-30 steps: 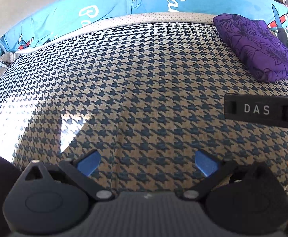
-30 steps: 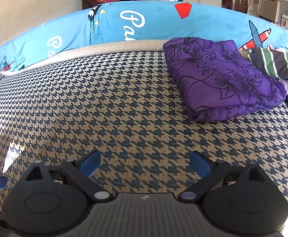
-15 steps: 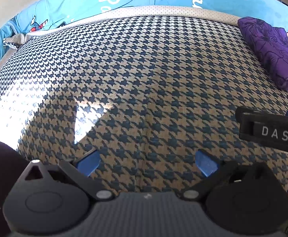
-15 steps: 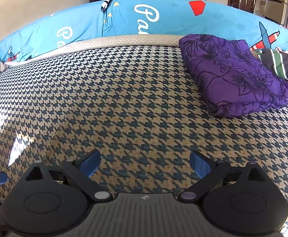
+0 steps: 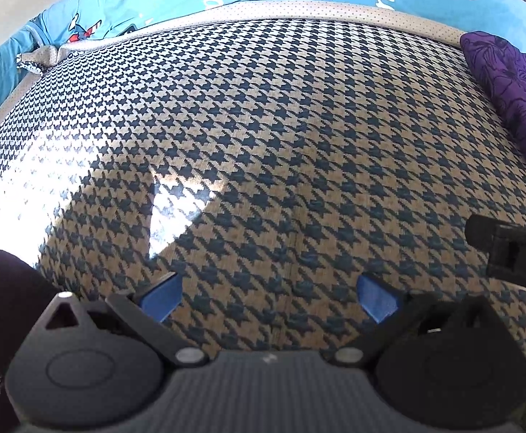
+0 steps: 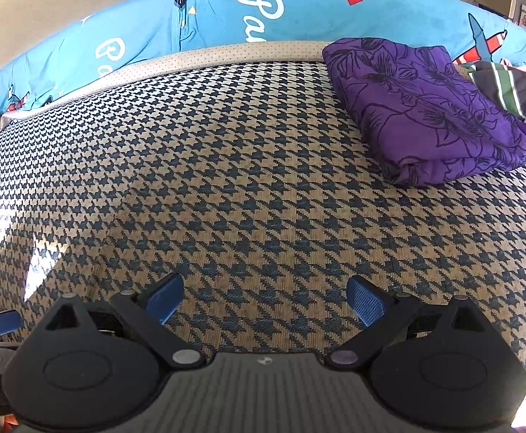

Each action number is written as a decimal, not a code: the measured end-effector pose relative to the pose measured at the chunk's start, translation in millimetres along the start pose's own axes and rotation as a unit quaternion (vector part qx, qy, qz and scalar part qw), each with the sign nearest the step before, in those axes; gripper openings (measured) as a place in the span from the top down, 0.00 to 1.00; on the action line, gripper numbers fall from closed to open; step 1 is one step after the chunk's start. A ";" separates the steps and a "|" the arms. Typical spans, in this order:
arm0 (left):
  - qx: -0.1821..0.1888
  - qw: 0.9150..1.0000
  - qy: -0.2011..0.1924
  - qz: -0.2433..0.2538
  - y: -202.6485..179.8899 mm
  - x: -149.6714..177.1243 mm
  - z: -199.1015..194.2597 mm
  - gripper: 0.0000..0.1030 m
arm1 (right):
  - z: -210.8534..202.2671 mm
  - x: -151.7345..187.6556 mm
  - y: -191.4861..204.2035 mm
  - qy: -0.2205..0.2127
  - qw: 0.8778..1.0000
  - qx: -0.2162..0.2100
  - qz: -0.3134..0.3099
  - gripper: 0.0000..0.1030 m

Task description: Fold clothes

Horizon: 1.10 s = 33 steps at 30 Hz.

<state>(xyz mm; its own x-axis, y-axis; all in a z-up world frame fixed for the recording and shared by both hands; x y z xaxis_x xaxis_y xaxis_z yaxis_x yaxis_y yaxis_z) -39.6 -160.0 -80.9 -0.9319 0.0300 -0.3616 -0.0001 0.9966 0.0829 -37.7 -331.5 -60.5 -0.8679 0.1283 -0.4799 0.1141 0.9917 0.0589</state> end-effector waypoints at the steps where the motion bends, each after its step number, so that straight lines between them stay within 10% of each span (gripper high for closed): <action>1: 0.000 1.000 0.001 0.001 -0.5 0.1 0.4 0.00 | -0.4 0.0 -0.3 0.000 1.000 0.002 0.000 0.06; 33: -0.019 0.999 -0.028 0.025 -9.7 -2.6 -6.0 0.00 | -14.5 -5.3 -1.3 -0.037 0.999 0.016 0.005 0.06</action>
<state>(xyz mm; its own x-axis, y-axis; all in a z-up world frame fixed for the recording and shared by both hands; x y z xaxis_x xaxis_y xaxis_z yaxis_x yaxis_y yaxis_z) -39.4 -170.2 -75.2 -0.9091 0.0844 -0.4080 0.0306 0.9901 0.1367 -40.3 -333.4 -45.3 -0.8290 0.1367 -0.5423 0.1389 0.9896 0.0371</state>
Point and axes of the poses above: each gripper's, at about its wrist camera, not at the fingertips, and z roughly the way its jaws point, y to its left, x to its underside, the point moved 4 cm from there along z, roughly the way its jaws point, and after that the axes turned 7 degrees about y, right-handed, at the moved point
